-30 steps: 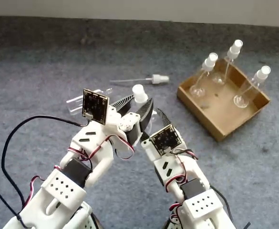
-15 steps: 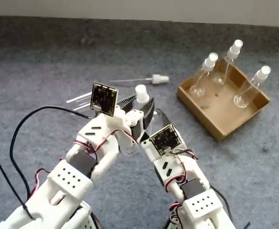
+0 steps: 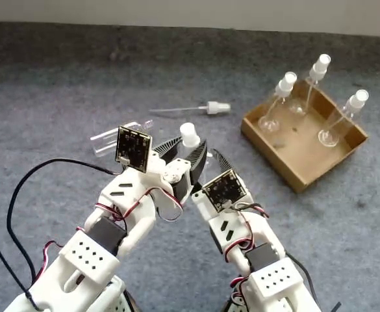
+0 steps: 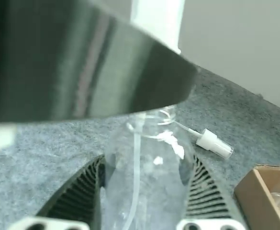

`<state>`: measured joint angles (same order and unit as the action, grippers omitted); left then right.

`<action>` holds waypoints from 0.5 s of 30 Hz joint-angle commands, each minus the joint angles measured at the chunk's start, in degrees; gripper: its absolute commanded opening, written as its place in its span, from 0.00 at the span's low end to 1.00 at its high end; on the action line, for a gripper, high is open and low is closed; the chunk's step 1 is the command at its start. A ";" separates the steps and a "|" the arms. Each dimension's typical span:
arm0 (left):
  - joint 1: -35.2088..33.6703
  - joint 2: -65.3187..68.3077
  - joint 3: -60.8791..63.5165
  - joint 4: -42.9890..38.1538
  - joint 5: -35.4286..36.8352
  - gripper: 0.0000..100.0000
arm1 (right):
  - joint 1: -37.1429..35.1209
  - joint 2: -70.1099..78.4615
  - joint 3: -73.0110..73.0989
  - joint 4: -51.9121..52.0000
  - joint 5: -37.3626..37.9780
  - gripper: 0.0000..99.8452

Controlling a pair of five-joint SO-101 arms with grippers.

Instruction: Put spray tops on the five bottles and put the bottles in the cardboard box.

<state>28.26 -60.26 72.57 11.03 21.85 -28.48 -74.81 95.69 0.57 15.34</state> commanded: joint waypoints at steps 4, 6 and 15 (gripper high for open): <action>1.45 -0.22 -0.57 -0.53 0.18 0.00 | 0.04 -0.92 8.57 0.13 -2.64 0.08; 2.15 0.22 -1.36 -0.44 0.18 0.00 | 0.04 -0.92 8.66 0.13 -0.09 0.08; 2.33 0.22 -1.36 -0.53 -0.09 0.01 | 0.04 -0.92 8.66 0.22 0.79 0.08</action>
<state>29.14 -60.18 72.57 10.77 21.85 -28.48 -74.81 95.69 0.57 15.43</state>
